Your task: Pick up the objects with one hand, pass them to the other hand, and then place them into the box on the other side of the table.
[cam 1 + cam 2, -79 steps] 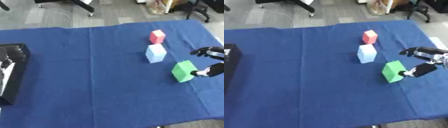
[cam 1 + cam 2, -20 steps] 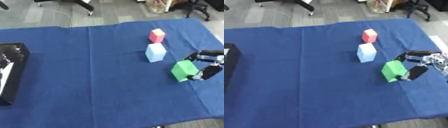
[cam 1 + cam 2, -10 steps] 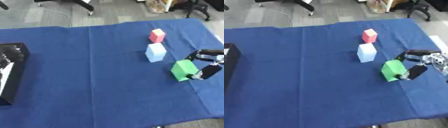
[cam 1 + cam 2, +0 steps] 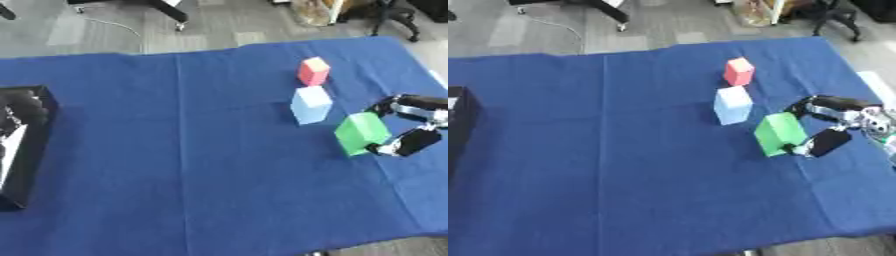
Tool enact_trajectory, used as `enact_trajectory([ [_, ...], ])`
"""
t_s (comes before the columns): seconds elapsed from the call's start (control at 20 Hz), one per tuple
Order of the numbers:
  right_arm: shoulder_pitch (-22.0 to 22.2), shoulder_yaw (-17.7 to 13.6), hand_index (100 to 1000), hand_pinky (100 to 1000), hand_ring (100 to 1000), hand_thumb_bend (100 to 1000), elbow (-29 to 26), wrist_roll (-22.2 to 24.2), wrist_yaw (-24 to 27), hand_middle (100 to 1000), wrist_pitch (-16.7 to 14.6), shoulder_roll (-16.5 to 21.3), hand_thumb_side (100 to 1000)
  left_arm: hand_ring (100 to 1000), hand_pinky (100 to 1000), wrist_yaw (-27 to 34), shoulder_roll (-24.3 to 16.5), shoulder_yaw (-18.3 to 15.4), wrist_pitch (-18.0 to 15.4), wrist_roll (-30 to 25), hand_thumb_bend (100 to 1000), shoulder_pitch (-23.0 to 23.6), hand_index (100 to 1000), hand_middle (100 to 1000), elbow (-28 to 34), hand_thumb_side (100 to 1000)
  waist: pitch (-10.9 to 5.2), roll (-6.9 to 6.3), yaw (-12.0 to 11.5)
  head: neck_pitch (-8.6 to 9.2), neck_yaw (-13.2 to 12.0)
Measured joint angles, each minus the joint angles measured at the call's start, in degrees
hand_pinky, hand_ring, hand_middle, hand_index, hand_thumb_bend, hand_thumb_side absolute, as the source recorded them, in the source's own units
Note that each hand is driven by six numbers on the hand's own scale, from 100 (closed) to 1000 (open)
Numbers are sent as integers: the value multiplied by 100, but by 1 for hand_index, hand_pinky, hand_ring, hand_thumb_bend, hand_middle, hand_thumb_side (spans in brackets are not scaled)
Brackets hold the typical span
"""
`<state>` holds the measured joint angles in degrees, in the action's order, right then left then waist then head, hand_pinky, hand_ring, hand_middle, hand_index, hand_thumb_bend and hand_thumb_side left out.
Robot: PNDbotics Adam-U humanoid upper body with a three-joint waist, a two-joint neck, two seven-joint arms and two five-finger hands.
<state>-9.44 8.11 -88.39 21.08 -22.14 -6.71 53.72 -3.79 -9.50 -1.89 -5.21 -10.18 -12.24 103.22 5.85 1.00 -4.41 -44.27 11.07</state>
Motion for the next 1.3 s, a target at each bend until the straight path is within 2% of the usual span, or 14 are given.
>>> enact_trajectory([
  [0.45,245,-76,505,876,754,229,-1049,-302,747,629,16,-146,355,637,670,-158,-66,-4,-10,19,323,-79,729,598,-38,857,0,-23,53,0,-204],
  [0.5,245,-71,505,875,750,306,-1207,-311,829,624,12,-162,406,638,671,-197,-85,-4,-12,24,319,-104,730,598,-40,855,0,-23,54,0,-241],
  [0.55,246,-55,505,875,749,225,-1363,-315,902,623,8,-177,355,639,672,-237,-109,-3,-16,31,321,-137,730,599,-52,853,0,-23,56,0,-279],
  [0.9,185,128,501,869,718,204,-2316,-237,1461,590,16,-338,358,649,681,-619,-319,39,-57,56,318,-402,739,607,-184,822,0,-23,59,0,-563],
  [1.15,-69,320,503,865,702,195,-2500,-117,1892,577,-80,-528,369,664,696,-962,-481,112,-135,49,332,-628,750,622,-291,797,0,-56,49,0,-720],
  [1.3,-252,421,509,862,699,190,-2501,-53,1977,576,-76,-712,372,678,713,-1268,-568,173,-202,9,355,-726,762,638,-317,778,0,-74,48,0,-770],
])
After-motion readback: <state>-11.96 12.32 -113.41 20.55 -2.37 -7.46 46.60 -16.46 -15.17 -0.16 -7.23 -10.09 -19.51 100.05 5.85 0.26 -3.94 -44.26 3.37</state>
